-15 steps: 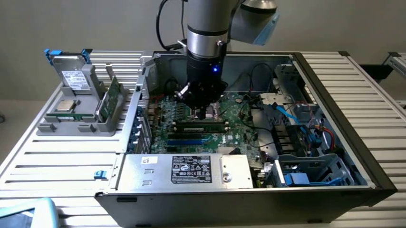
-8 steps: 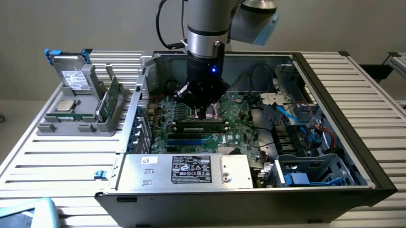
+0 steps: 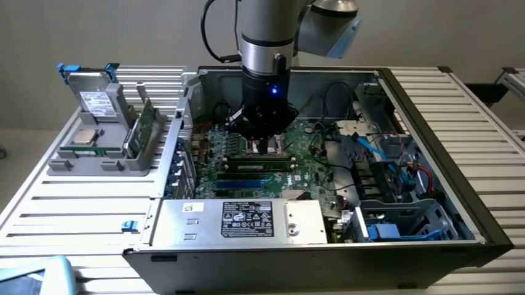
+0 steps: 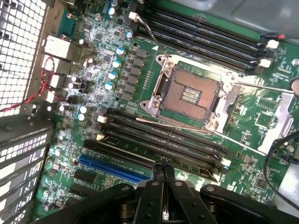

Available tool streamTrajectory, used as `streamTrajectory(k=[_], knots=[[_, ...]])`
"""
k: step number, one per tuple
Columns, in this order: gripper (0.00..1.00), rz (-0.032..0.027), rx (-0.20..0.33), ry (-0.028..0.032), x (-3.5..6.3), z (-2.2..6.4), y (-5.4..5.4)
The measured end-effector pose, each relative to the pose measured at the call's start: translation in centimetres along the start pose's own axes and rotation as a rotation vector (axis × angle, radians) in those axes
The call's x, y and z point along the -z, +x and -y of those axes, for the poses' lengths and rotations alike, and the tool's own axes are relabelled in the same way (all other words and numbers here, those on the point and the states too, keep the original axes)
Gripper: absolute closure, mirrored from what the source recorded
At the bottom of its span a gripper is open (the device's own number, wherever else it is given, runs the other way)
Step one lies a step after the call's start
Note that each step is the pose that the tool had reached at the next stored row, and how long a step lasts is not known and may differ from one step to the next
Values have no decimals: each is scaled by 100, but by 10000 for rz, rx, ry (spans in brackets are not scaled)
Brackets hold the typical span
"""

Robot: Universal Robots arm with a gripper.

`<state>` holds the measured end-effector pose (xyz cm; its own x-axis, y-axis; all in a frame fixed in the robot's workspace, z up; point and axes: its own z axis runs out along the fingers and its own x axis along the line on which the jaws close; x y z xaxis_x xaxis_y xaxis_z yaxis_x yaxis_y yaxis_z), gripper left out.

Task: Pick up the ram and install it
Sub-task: 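Press down the ram until it locks into place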

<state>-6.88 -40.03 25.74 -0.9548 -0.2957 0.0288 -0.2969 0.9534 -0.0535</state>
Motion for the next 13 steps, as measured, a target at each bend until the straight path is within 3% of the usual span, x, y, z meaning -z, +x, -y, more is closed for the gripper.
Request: streamTrajectory(k=[4,9,13], knots=[[89,48,-540,13,-1,0,0],[89,38,-1237,27,-1,0,0],[89,27,-1743,76,-3,0,0]])
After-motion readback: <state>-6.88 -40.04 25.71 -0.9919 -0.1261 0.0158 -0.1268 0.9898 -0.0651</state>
